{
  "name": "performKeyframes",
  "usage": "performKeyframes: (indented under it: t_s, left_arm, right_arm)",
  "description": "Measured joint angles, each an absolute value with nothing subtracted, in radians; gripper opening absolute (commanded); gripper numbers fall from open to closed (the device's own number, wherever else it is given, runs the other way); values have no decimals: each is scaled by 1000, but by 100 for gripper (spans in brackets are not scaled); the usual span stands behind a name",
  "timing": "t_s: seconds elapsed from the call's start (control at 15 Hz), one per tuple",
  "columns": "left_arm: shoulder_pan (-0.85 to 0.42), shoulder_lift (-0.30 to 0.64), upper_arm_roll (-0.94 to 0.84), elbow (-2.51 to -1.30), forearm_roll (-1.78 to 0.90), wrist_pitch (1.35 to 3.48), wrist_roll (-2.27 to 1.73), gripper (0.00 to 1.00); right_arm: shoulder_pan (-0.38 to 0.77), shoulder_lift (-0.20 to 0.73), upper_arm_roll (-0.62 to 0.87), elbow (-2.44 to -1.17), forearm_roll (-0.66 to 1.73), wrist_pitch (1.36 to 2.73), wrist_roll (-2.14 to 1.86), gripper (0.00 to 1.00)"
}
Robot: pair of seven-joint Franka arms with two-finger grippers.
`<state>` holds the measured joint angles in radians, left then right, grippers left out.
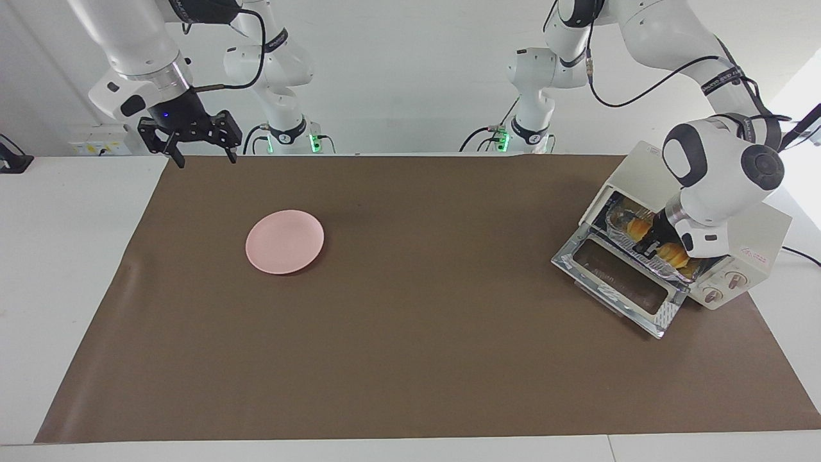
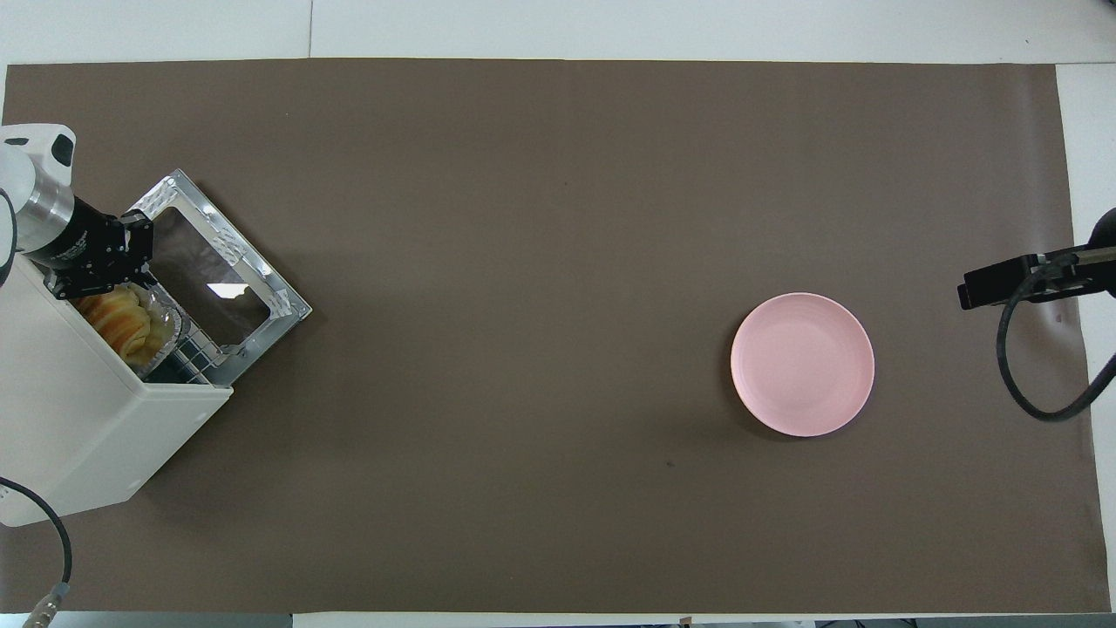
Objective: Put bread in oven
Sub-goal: 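Push the foil tray into the open oven with the left gripper, then open the left gripper and draw it back out of the oven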
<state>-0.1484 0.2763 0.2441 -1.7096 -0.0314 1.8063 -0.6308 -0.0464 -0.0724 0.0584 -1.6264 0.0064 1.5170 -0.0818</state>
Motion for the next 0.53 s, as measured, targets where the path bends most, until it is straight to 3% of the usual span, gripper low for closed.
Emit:
performKeyframes:
  t_s: [0.07,0.13,0.53]
  left_arm:
    - [-149,274,244,-1710,-31,1811,-626,78]
    - [-150,272,243,-1710,-31,1812,-623,100]
    - [-169,267,233,-1682,-28,1832,-613,100]
  right_arm:
    - [-46,-72,58,-1626,6,1517,-82,100]
    - [-46,-72,58,-1626,6,1517,-82,100]
    - [-46,-72,58,-1626,6,1517,-82,100]
